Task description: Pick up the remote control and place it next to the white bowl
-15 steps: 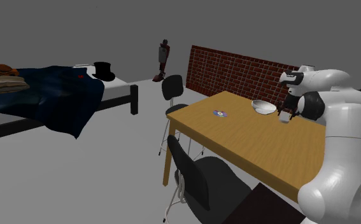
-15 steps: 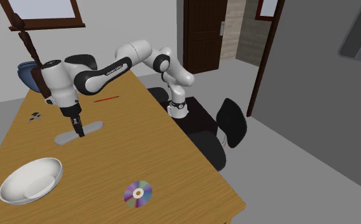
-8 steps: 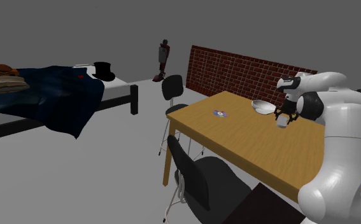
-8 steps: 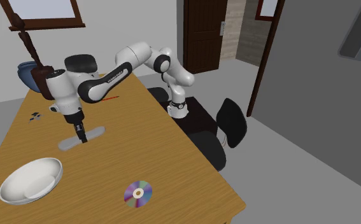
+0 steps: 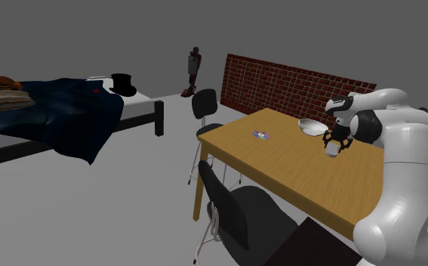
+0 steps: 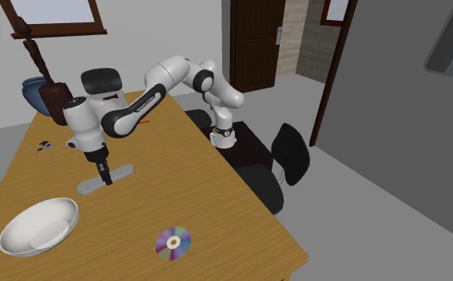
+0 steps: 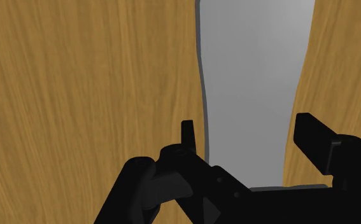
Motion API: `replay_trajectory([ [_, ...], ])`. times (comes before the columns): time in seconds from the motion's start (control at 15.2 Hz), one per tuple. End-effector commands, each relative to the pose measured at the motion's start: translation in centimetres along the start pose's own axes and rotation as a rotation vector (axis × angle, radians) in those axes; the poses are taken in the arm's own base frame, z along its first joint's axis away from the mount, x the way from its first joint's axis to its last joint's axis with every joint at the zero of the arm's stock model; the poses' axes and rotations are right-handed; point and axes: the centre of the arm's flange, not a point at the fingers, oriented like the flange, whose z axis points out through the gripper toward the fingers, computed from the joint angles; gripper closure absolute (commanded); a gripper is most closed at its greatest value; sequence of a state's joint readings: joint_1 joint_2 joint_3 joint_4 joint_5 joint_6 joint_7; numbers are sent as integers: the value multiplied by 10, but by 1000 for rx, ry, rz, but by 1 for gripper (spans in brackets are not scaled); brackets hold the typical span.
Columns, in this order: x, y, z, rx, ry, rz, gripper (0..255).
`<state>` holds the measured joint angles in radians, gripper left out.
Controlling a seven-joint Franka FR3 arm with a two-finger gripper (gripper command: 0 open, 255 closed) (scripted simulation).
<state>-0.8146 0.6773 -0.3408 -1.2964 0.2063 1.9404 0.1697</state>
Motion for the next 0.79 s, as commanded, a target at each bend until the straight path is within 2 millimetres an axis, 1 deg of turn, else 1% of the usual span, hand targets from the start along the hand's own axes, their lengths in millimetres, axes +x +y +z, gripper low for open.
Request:
replay_trajectory([
  [0.0,0,0,1,0,1,0,255],
  [0.26,0,0,1,0,1,0,255],
  [0.33,0,0,1,0,1,0,0],
  [0.66,0,0,1,0,1,0,0],
  [0.73,0,0,-13,0,1,0,0],
])
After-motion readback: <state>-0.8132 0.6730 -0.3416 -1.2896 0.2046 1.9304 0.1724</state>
